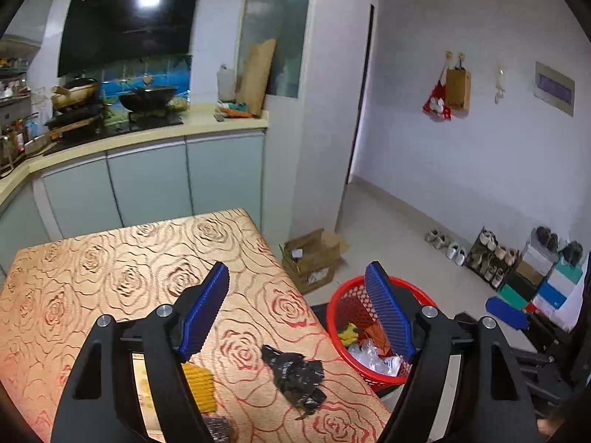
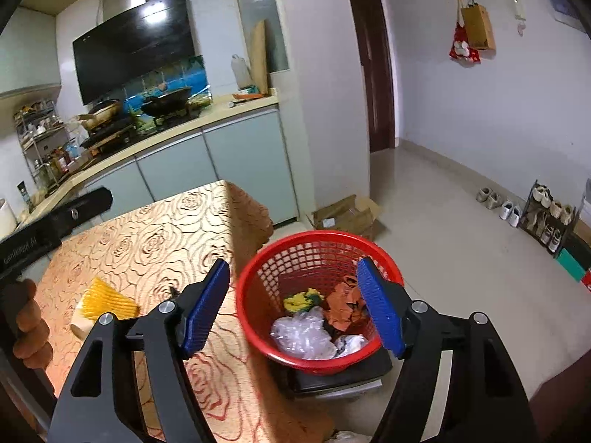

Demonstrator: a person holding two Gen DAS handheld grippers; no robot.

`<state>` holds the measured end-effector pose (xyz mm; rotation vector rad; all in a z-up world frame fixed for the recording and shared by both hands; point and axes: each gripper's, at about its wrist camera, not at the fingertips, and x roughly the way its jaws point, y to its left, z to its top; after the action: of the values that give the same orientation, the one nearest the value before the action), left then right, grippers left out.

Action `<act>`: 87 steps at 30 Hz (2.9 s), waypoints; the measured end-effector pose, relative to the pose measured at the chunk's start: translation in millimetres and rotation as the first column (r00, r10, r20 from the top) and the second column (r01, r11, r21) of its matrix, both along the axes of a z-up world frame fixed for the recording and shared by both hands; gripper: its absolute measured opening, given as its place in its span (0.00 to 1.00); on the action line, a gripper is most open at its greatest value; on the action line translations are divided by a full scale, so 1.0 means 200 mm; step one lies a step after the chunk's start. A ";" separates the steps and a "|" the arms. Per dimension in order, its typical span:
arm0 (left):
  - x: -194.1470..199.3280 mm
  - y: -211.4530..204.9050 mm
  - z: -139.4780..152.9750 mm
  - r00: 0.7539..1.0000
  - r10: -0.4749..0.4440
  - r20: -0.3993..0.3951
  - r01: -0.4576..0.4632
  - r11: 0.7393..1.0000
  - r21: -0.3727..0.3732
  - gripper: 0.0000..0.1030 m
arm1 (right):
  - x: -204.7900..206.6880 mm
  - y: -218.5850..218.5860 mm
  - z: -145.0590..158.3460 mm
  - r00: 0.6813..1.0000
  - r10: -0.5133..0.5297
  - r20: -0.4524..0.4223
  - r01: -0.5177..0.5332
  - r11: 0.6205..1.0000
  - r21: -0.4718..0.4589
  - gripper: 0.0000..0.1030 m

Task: Collect trash
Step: 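Move both open tools from the basket back over the table, then reach the left gripper to the beige KONCI paper cup and grasp it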

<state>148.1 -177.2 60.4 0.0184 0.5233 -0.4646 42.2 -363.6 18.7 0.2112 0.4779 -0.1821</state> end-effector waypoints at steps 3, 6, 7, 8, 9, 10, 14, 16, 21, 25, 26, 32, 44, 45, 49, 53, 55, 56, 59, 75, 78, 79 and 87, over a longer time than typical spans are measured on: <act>-0.03 0.10 0.07 0.999 0.031 0.021 -0.031 0.999 -0.026 0.73 | -0.02 0.05 0.02 1.000 0.017 0.008 -0.017 1.000 -0.010 0.67; -0.06 0.19 0.09 0.997 0.065 0.038 -0.064 0.997 -0.041 0.75 | -0.02 0.10 0.04 0.999 0.028 0.017 -0.027 0.999 -0.029 0.68; -0.08 0.23 0.10 0.995 0.088 0.044 -0.086 0.995 -0.046 0.76 | -0.02 0.11 0.04 0.999 0.033 0.019 -0.033 0.999 -0.031 0.68; -0.09 0.26 0.10 0.994 0.098 0.045 -0.095 0.994 -0.047 0.76 | -0.02 0.11 0.05 0.999 0.038 0.020 -0.038 0.999 -0.031 0.68; -0.10 0.30 0.11 0.993 0.111 0.047 -0.109 0.993 -0.048 0.76 | -0.03 0.13 0.05 0.999 0.044 0.022 -0.044 0.999 -0.032 0.68; -0.11 0.32 0.11 0.991 0.121 0.050 -0.118 0.992 -0.047 0.76 | -0.03 0.14 0.06 0.998 0.052 0.024 -0.051 0.998 -0.035 0.68; -0.15 0.41 0.12 0.984 0.165 0.070 -0.162 0.986 -0.038 0.76 | -0.03 0.19 0.07 0.997 0.074 0.032 -0.073 0.997 -0.034 0.68; -0.18 0.46 0.13 0.980 0.184 0.081 -0.182 0.983 -0.034 0.77 | -0.03 0.22 0.07 0.996 0.085 0.035 -0.084 0.996 -0.034 0.69; -0.22 0.59 0.12 0.966 0.238 0.096 -0.237 0.971 -0.023 0.79 | -0.03 0.27 0.07 0.994 0.106 0.039 -0.105 0.994 -0.035 0.69; -0.23 0.69 0.11 0.956 0.280 0.084 -0.279 0.960 -0.028 0.79 | -0.02 0.29 0.06 0.992 0.118 0.037 -0.117 0.992 -0.037 0.69; -0.23 0.71 0.11 0.953 0.291 0.084 -0.290 0.957 -0.025 0.79 | -0.02 0.30 0.06 0.992 0.120 0.037 -0.119 0.992 -0.039 0.70; -0.25 0.84 0.08 0.932 0.353 0.079 -0.352 0.936 -0.025 0.79 | -0.02 0.32 0.06 0.990 0.135 0.040 -0.133 0.990 -0.038 0.71; -0.26 1.00 -0.04 0.902 0.431 0.026 -0.432 0.902 0.007 0.79 | -0.02 0.38 0.04 0.985 0.166 0.038 -0.165 0.986 -0.036 0.74; -0.27 1.01 -0.06 0.902 0.431 0.019 -0.431 0.902 0.014 0.79 | -0.01 0.38 0.04 0.985 0.169 0.036 -0.168 0.985 -0.035 0.74; -0.27 0.99 -0.10 0.907 0.421 0.004 -0.421 0.907 0.034 0.79 | 0.00 0.41 0.03 0.983 0.180 0.031 -0.179 0.983 -0.037 0.74; -0.26 0.98 -0.16 0.915 0.402 -0.027 -0.400 0.915 0.046 0.81 | 0.00 0.41 0.02 0.983 0.181 0.028 -0.180 0.983 -0.037 0.74; -0.25 0.97 -0.21 0.921 0.387 -0.049 -0.384 0.922 0.055 0.82 | 0.01 0.41 0.02 0.983 0.182 0.026 -0.181 0.983 -0.038 0.74; -0.25 0.96 -0.22 0.923 0.380 -0.056 -0.377 0.924 0.059 0.83 | 0.01 0.41 0.02 0.983 0.181 0.025 -0.180 0.983 -0.039 0.74; -0.23 0.91 -0.29 0.934 0.345 -0.090 -0.339 0.938 0.075 0.84 | 0.02 0.41 0.02 0.983 0.183 0.018 -0.182 0.983 -0.038 0.74; -0.03 0.75 -0.53 0.945 0.224 -0.238 -0.198 0.972 0.127 0.86 | 0.06 0.37 -0.02 0.989 0.150 0.004 -0.150 0.988 -0.030 0.74; 0.00 0.73 -0.57 0.943 0.220 -0.249 -0.188 0.971 0.146 0.86 | 0.07 0.35 -0.03 0.990 0.139 -0.003 -0.139 0.990 -0.022 0.74; 0.01 0.73 -0.57 0.942 0.221 -0.253 -0.188 0.971 0.148 0.86 | 0.07 0.35 -0.04 0.990 0.138 -0.006 -0.138 0.990 -0.020 0.74; 0.09 0.73 -0.63 0.929 0.242 -0.281 -0.200 0.965 0.172 0.86 | 0.09 0.34 -0.04 0.991 0.134 -0.011 -0.134 0.991 -0.024 0.74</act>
<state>165.1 -31.3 -66.2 0.0236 0.8475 -0.2072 59.6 -296.5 11.6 0.1536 0.4969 -0.0576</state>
